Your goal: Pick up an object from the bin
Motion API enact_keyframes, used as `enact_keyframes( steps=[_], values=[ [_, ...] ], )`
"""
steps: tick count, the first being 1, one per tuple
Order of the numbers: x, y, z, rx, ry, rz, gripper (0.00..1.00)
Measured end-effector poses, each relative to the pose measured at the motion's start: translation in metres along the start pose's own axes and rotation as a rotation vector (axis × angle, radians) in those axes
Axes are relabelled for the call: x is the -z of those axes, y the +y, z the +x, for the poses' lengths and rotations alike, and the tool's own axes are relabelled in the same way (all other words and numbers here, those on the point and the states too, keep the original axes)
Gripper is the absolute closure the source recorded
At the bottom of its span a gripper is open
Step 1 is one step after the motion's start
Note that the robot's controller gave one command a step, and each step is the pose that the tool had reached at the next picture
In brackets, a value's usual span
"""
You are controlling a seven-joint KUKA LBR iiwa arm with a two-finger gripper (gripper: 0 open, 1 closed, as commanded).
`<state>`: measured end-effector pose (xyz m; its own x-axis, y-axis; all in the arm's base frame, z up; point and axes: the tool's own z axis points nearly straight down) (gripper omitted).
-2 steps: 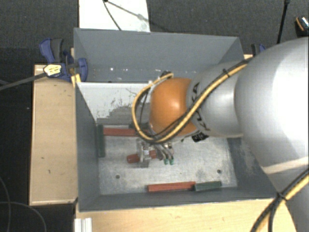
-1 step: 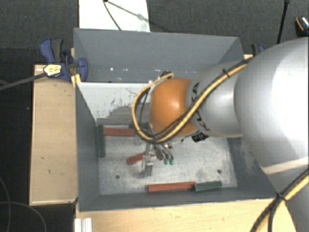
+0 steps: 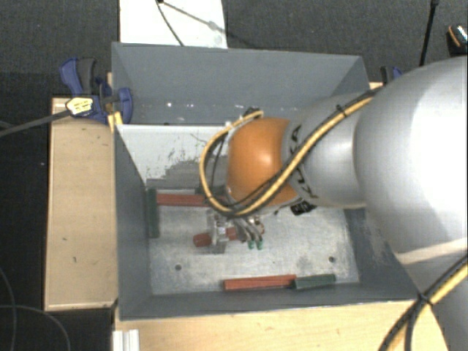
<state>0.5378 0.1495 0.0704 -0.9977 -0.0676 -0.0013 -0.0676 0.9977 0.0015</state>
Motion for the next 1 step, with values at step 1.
enact_keyframes(
  steps=[1],
  values=[
    [0.1336, -0.0037, -0.0011, 0.249, -0.009, 0.0, 1.0]
  ],
)
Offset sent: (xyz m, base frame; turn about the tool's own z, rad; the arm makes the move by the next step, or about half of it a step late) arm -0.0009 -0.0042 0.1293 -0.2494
